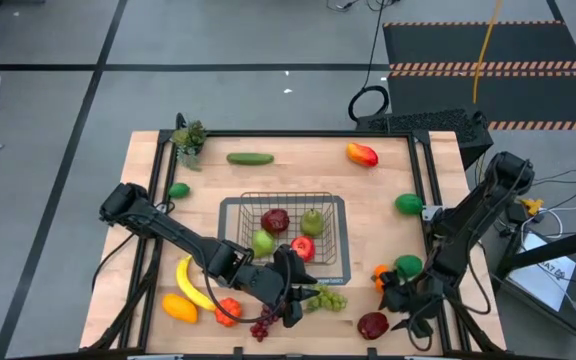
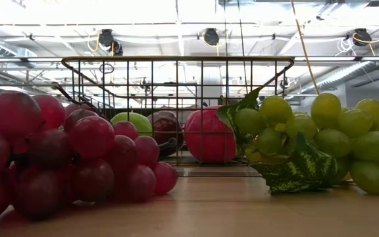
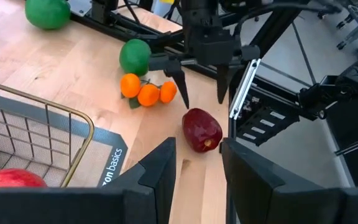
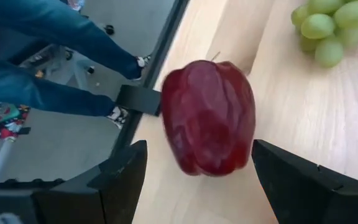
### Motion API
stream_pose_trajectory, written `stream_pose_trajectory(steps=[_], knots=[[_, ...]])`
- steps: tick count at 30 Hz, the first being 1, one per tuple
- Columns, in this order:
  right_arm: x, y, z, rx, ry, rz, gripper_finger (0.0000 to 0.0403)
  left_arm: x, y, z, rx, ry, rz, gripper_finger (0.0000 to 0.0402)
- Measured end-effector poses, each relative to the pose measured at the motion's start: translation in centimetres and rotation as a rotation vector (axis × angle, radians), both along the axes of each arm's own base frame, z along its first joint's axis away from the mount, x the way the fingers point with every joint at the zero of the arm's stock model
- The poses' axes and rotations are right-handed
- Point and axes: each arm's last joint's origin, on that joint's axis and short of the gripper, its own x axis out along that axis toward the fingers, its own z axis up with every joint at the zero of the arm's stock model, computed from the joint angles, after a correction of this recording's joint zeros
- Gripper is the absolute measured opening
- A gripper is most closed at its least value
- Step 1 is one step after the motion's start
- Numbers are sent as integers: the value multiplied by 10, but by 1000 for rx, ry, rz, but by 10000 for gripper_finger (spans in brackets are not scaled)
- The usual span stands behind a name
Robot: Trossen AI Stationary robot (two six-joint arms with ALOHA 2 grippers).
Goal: Build produce basket
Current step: Put the dark red apple into the gold wire basket
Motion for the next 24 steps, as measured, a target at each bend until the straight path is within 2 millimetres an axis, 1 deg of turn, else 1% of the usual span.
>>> stream_pose_trajectory(steps=[5, 10, 14, 19, 24], knots=[[4, 8, -9, 9, -7, 1, 294, 0, 1, -2, 1, 19, 6, 131], [9, 14, -17, 20, -15, 0, 322, -2, 2, -4, -22, 49, 28, 131], [10, 16, -26, -7, 10, 0, 343, -2, 2, -4, -23, 50, 29, 131], [11, 18, -35, -39, 27, 3, 346, -2, 2, -4, -23, 50, 29, 131], [13, 20, -40, -54, 8, 28, 341, -2, 2, -4, -23, 51, 29, 131]])
